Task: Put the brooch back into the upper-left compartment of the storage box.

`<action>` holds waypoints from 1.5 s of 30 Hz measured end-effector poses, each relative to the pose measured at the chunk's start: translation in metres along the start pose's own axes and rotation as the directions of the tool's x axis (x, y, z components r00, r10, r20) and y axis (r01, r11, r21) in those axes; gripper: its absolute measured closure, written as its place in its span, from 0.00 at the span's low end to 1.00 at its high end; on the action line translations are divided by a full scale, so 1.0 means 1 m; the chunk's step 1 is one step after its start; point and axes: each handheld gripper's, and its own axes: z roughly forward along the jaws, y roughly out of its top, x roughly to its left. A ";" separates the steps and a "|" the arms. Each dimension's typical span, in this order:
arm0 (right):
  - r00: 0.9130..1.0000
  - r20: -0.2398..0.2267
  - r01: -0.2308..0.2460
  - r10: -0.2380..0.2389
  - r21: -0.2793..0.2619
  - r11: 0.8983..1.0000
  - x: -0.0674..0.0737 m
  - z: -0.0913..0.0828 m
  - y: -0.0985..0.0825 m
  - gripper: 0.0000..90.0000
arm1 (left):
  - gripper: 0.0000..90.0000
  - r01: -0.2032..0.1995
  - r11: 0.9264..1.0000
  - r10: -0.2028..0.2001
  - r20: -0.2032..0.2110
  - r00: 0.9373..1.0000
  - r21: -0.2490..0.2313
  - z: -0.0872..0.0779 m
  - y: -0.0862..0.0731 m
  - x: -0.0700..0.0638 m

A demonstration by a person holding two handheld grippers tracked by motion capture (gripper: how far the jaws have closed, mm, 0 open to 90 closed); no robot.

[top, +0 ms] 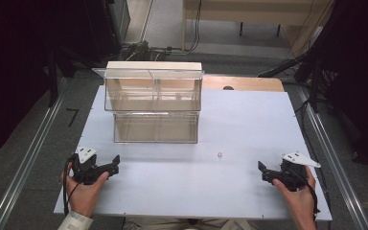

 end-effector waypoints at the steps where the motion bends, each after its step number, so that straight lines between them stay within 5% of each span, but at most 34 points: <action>1: 1.000 0.001 0.003 -0.003 0.001 1.000 0.001 0.001 0.001 0.04 | 0.02 -0.001 1.000 0.001 0.000 1.000 0.001 0.000 0.000 0.000; 45: 0.994 -0.093 0.065 -0.063 0.016 0.998 0.037 0.031 0.019 0.05 | 0.02 -0.002 1.000 0.002 0.005 1.000 0.006 0.001 0.000 0.001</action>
